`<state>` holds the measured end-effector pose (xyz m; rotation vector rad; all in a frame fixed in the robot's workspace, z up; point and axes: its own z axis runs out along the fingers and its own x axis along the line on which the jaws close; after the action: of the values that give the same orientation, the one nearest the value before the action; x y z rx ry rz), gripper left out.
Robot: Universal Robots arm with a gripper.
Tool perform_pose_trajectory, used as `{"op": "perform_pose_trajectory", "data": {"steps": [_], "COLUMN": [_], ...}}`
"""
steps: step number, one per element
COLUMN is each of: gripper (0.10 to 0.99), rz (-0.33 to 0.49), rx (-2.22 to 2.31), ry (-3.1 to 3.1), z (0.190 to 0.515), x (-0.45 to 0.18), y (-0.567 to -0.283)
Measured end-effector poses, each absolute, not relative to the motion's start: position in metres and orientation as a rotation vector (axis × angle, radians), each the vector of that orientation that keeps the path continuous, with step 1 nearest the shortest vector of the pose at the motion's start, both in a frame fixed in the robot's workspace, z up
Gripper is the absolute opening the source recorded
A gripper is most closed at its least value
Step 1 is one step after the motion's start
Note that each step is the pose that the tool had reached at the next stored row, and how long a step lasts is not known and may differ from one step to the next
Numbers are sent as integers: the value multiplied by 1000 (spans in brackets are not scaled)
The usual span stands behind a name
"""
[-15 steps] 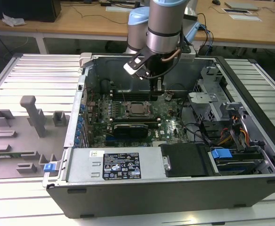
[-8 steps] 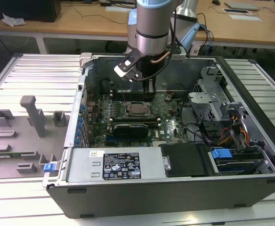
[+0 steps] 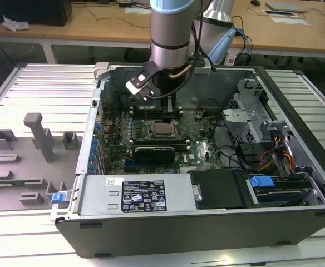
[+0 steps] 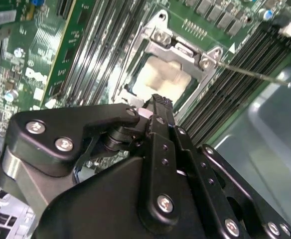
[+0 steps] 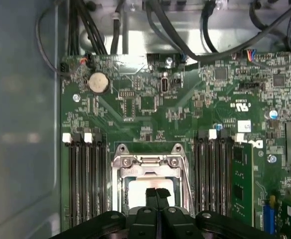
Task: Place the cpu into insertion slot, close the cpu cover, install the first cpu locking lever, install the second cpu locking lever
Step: 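Close the cpu cover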
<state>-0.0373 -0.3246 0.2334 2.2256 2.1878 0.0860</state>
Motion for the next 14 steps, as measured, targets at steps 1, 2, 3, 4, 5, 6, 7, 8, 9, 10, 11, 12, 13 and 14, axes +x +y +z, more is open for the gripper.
{"op": "perform_pose_trajectory", "data": {"steps": [1, 2, 3, 4, 5, 6, 7, 8, 9, 10, 11, 12, 13, 14], "gripper": [106, 106, 106, 106, 106, 106, 106, 106, 106, 106, 106, 106, 106, 106], "rz": [86, 85, 85, 85, 85, 85, 85, 86, 85, 84, 82, 80, 80, 78], "rx": [2225, 2225, 2225, 2225, 2225, 2224, 2215, 2197, 2177, 2154, 2130, 2089, 2069, 2044], "ry": [2188, 2188, 2188, 2188, 2188, 2189, 2198, 2217, 2236, 2258, 2280, 2317, 2335, 2356], "z": [232, 232, 232, 232, 232, 232, 232, 232, 232, 232, 232, 232, 232, 232], "x": [-38, -38, -38, -38, -38, -38, -38, -38, -38, -38, -38, -38, -38, -38], "y": [-325, -325, -325, -325, -325, -325, -325, -325, -325, -325, -325, -325, -325, -325]}}
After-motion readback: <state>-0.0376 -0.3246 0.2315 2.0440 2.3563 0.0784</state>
